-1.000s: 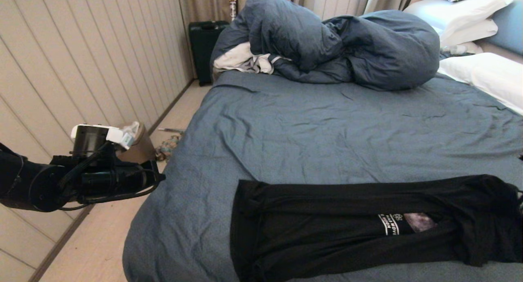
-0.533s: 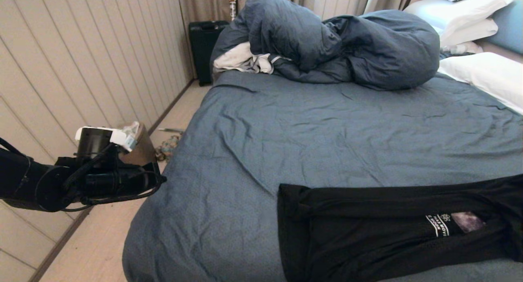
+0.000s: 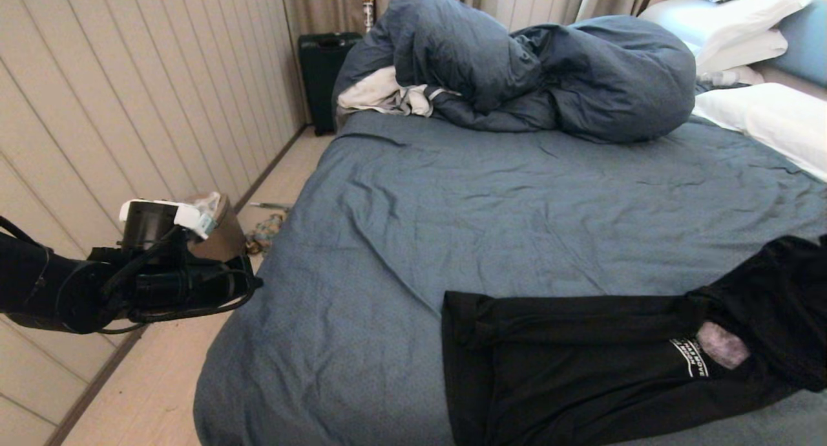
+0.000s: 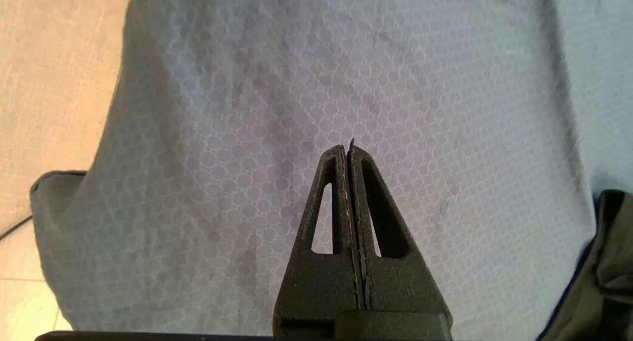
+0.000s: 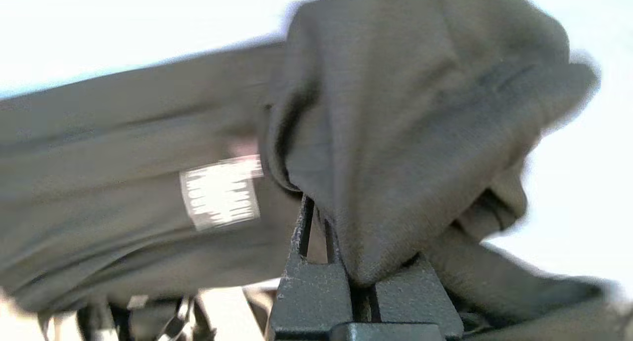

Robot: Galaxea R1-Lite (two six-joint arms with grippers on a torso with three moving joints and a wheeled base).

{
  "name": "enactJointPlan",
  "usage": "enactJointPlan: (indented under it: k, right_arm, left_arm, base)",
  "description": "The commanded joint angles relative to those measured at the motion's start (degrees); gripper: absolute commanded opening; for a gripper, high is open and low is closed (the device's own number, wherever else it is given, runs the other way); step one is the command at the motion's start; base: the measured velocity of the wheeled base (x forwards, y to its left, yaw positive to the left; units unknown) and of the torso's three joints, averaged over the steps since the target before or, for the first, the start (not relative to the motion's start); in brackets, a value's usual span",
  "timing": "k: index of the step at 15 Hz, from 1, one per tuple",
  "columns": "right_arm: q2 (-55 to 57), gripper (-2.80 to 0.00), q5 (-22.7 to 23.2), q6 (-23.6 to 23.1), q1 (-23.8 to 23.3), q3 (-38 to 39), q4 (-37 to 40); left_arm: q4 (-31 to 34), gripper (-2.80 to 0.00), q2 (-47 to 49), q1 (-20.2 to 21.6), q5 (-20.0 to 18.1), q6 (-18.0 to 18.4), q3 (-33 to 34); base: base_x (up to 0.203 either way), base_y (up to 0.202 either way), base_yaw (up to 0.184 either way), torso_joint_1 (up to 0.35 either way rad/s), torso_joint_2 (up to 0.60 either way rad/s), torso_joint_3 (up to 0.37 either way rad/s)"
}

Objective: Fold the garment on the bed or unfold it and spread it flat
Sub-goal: Fold the black T-shirt

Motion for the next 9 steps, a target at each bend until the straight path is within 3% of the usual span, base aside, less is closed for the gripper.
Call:
enactJointPlan:
  k: [1, 4, 6, 9]
  right_arm:
    - [-7.1, -2.80, 0.0, 0.3, 8.0, -0.6, 2.8]
    - [-11.8, -2.80, -2.7, 3.0, 26.0, -2.5, 10.5]
    - [-12.8, -2.80, -8.3, 6.4, 39.0, -3.5, 13.5]
    - [-10.6, -2.80, -15.8, 11.8, 53.4, -3.7, 15.4]
  left_arm:
    - [-0.1, -2.80, -1.0, 0.4, -0.2, -0.2, 0.1]
    - [-0.1, -2.80, -1.6, 0.6, -0.3, -0.1, 0.2]
    - [-0.1, -2.80, -1.7, 0.6, -0.3, -0.1, 0.3]
    - [0.0, -2.80, -2.0, 0.6, -0.4, -0.1, 0.4]
  base:
    - [0.000, 0.000, 0.000, 0.000, 0.00, 0.000]
    - [0.000, 0.000, 0.000, 0.000, 0.00, 0.000]
    - [0.000, 0.000, 0.000, 0.000, 0.00, 0.000]
    - [0.000, 0.000, 0.000, 0.000, 0.00, 0.000]
